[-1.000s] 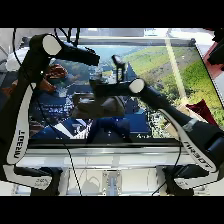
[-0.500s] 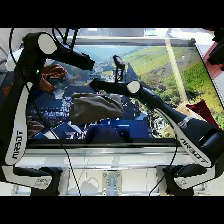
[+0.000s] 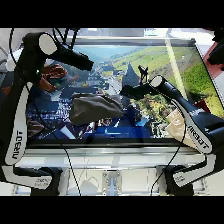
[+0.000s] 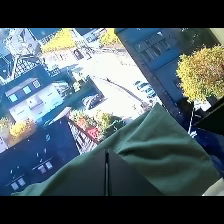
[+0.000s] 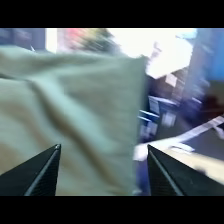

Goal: Fold the shirts.

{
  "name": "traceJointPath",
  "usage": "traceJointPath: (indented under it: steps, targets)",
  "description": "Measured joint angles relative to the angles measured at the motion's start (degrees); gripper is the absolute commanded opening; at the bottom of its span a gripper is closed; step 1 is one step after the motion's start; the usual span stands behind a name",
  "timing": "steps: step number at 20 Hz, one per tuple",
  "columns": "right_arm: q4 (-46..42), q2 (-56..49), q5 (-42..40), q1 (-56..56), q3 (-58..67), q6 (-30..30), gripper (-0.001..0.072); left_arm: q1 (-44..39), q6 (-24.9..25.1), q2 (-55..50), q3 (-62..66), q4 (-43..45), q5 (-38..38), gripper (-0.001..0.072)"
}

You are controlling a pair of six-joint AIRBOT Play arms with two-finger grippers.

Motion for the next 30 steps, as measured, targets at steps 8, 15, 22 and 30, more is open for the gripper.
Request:
traceJointPath:
  steps: [8,15,22,30]
  targets:
    - [12.59,-8.66,-1.66,1.55,-1.2,-8.81,0.0586,0.0,0.0,0.0,0.0,0.17,0.26,0.0014]
    - [21.18,-10.67,-2.03,5.2,0.11,-17.38,0.0027,0.0,0.0,0.0,0.0,0.2,0.24,0.0014]
    - [17.14,-3.98,0.98,-1.09,6.84,-17.03,0.0026,0.0,-0.02,0.0,0.0,2.01,-0.24,0.0014]
    - [-9.64,13.16,17.88,-22.25,8.98,-4.48,0.0025,0.02,-0.02,0.0,0.0,2.54,-0.22,0.0014]
